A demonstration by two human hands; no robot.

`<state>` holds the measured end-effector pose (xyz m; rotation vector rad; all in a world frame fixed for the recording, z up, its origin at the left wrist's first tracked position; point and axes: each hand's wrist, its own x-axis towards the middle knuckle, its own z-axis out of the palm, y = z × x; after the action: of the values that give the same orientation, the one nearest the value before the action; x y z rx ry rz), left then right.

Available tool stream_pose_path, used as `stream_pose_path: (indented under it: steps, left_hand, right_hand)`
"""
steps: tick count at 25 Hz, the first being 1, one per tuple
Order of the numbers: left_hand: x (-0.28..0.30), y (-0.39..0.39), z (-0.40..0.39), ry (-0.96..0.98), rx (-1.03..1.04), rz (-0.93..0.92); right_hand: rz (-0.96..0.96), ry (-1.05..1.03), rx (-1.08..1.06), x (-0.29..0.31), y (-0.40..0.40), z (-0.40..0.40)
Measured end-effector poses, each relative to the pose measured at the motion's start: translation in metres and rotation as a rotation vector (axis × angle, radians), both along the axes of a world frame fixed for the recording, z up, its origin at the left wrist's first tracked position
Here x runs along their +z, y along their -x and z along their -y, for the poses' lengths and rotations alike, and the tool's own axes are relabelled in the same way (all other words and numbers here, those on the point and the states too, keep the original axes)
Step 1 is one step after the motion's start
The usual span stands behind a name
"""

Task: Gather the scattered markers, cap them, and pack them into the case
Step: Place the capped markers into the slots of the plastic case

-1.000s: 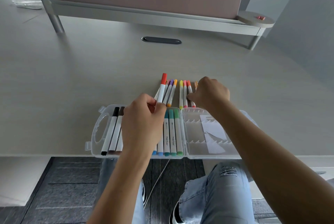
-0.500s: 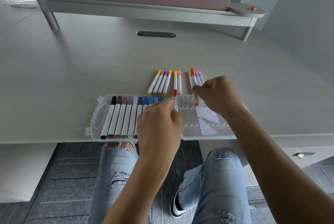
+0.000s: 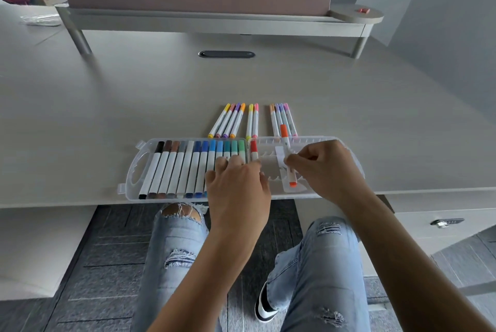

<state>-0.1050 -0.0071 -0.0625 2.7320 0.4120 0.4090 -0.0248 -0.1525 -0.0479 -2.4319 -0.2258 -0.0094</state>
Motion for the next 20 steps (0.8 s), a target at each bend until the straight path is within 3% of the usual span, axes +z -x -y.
stream_pose_path:
  steps: [5,12,20]
  left_hand:
    - [-0.005,-0.001,-0.013,-0.028,-0.063,-0.031]
    - [-0.008,0.002,-0.03,0.379,-0.086,0.21]
    - [-0.004,0.006,-0.037,0.475,-0.146,0.221]
  right_hand:
    - [-0.056,0.005,0.071,0.003,-0.001,-0.012]
    - [-0.006,0.22,0.134,0.0,0.003,-0.036]
    - [0.001,0.198,0.123,-0.003,-0.002,-0.033]
